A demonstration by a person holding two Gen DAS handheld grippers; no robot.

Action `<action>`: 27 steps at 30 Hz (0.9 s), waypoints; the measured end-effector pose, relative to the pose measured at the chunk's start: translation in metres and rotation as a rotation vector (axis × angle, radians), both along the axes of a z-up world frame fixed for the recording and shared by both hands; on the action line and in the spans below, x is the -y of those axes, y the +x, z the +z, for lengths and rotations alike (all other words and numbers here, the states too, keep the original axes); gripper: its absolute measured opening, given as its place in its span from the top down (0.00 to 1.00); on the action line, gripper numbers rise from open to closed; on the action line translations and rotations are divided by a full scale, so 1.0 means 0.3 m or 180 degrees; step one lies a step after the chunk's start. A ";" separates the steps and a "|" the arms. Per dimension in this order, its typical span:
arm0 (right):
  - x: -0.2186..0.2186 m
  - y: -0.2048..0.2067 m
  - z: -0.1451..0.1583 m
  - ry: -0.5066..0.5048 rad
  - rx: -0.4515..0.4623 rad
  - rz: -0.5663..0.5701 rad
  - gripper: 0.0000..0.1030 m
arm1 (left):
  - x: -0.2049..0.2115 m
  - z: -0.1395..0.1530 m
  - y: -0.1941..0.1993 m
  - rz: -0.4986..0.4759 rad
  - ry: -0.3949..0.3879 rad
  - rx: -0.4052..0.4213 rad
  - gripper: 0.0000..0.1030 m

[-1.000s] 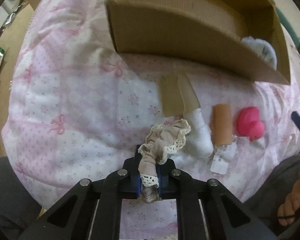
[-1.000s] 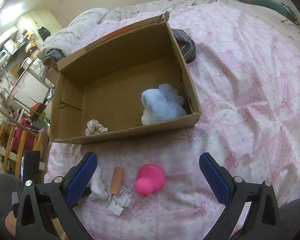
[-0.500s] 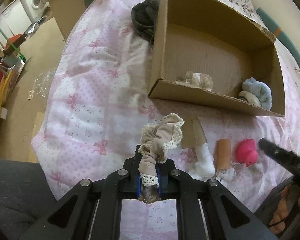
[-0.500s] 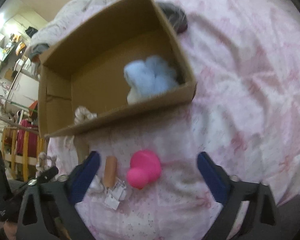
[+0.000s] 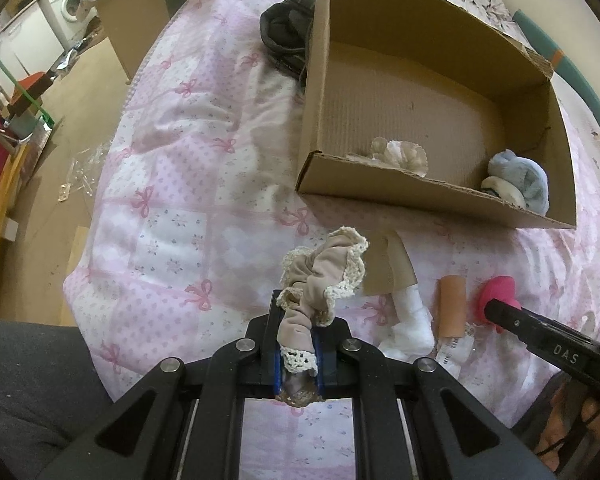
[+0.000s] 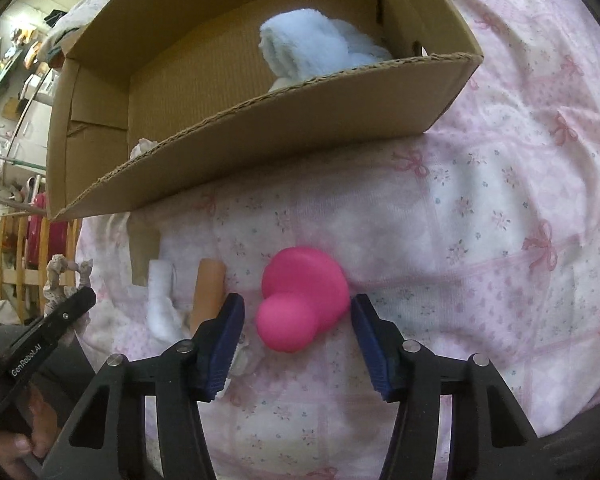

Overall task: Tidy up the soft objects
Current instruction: 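Grasp the pink rubber duck with the right tool while the left tool holds the beige scrunchie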

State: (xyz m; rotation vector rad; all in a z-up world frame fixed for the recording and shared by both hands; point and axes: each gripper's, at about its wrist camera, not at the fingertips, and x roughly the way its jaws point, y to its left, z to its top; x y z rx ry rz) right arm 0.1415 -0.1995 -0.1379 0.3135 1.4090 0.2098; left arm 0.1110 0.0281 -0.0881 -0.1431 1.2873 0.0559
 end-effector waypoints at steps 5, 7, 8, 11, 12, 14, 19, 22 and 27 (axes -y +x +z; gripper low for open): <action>-0.006 -0.003 0.023 0.0046 0.0121 0.0017 0.55 | -0.007 -0.005 -0.001 0.0011 0.0093 0.0026 0.90; -0.004 -0.008 0.050 0.0125 0.0229 0.0026 0.55 | -0.015 -0.011 0.001 0.0028 0.0129 0.0018 0.90; -0.001 -0.011 0.067 0.0133 0.0288 0.0039 0.55 | -0.020 -0.012 0.001 0.0042 0.0132 0.0019 0.90; -0.002 -0.018 0.085 0.0160 0.0347 0.0057 0.55 | -0.034 -0.003 -0.003 0.0068 0.0160 0.0060 0.90; 0.000 -0.021 0.087 0.0146 0.0352 0.0056 0.55 | -0.034 0.002 -0.006 0.0067 0.0164 0.0077 0.90; 0.004 -0.030 0.101 0.0139 0.0402 0.0063 0.55 | -0.035 0.019 -0.015 0.0053 0.0169 0.0145 0.90; -0.004 -0.059 0.174 0.0245 0.0701 0.0135 0.55 | -0.020 0.090 -0.039 -0.0030 0.0272 0.0447 0.90; 0.004 -0.080 0.230 0.0332 0.0929 0.0183 0.55 | -0.015 0.123 -0.049 -0.0032 0.0306 0.0586 0.90; 0.017 -0.096 0.309 0.0383 0.1291 0.0186 0.55 | -0.008 0.181 -0.054 -0.0003 0.0336 0.0811 0.90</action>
